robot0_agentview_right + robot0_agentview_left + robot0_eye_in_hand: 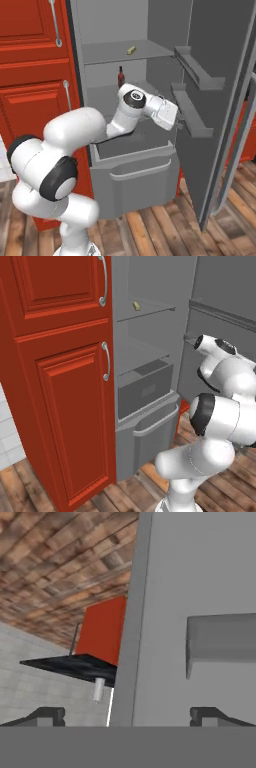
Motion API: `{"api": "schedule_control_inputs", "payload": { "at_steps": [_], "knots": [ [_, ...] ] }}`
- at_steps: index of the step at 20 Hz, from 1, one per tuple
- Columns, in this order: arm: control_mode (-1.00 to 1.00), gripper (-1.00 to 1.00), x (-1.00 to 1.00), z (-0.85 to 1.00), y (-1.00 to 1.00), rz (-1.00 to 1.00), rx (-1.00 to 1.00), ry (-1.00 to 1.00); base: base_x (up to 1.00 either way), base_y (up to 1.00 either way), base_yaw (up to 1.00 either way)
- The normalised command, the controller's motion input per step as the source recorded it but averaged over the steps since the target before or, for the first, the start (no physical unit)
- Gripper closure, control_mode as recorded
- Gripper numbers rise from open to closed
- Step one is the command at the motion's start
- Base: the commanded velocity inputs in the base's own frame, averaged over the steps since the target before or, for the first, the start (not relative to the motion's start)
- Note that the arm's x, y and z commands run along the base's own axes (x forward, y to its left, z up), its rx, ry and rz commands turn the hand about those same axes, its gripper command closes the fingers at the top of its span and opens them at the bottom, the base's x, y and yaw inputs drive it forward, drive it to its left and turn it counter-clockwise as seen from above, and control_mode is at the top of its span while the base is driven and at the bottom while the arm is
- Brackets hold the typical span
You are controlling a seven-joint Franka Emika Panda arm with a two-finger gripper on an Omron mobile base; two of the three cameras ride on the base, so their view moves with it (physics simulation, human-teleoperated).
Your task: Retrieve the butter from the fridge and place it on a plate on the dining table. Then retrieve the butter knife by the fridge and place it near the plate.
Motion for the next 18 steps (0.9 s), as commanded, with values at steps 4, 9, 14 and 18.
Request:
{"api": "schedule_control_inputs", "payload": {
  "at_steps": [4,9,14,18],
  "knots": [
    [-1.00,-1.00,-0.09,0.02,1.00,-0.06,0.00,-0.04,0.00,0.00,0.00],
    [-1.00,-1.00,0.08,0.00,1.00,-0.17,0.10,-0.06,0.00,0.00,0.00],
    [-1.00,-1.00,0.10,0.00,0.83,-0.42,0.49,-0.12,0.00,0.00,0.00],
    [-1.00,-1.00,0.00,0.00,0.66,-0.58,0.46,-0.20,0.00,0.00,0.00]
  ]
}}
